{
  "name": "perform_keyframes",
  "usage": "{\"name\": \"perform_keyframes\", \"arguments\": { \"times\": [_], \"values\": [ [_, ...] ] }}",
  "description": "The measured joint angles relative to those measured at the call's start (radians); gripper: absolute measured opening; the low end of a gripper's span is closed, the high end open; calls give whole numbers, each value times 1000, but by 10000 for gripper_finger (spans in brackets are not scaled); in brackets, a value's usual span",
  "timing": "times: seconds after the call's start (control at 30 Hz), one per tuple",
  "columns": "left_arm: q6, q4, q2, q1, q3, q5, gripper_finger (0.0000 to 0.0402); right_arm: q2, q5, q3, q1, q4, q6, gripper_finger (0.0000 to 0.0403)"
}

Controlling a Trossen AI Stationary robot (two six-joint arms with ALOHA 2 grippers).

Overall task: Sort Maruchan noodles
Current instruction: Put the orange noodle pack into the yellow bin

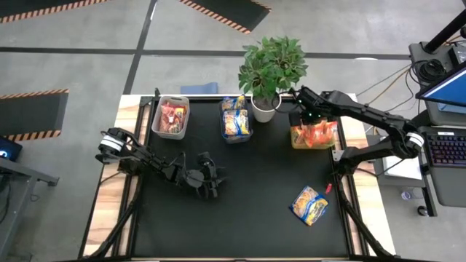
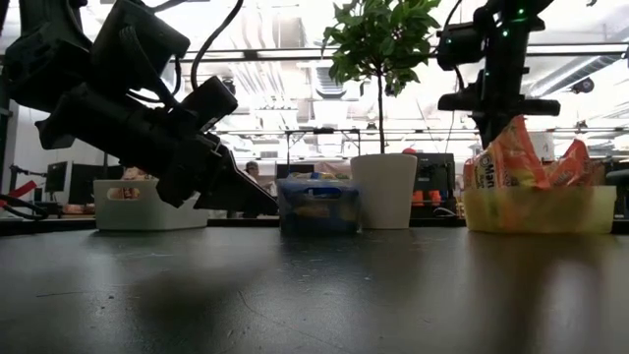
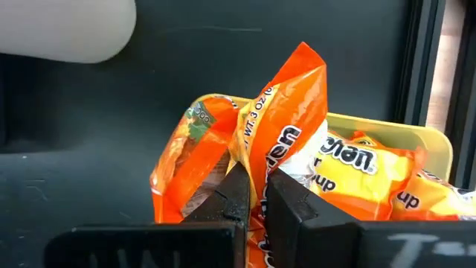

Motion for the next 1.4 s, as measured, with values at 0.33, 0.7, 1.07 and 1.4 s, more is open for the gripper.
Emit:
{"name": "perform_keyframes", "arguments": {
  "times": [0.33,0.7,1.07,1.4],
  "values": [
    [0,-1,0,0,0,0,178,-1,5,-114,3,109,-9,17],
    [0,-1,0,0,0,0,178,0,-5,-218,3,206,-10,17],
    [0,-1,0,0,0,0,178,1,-11,-190,2,189,-46,30],
    [-1,-2,0,0,0,1,178,5,-14,-82,2,79,-63,141]
  ]
}}
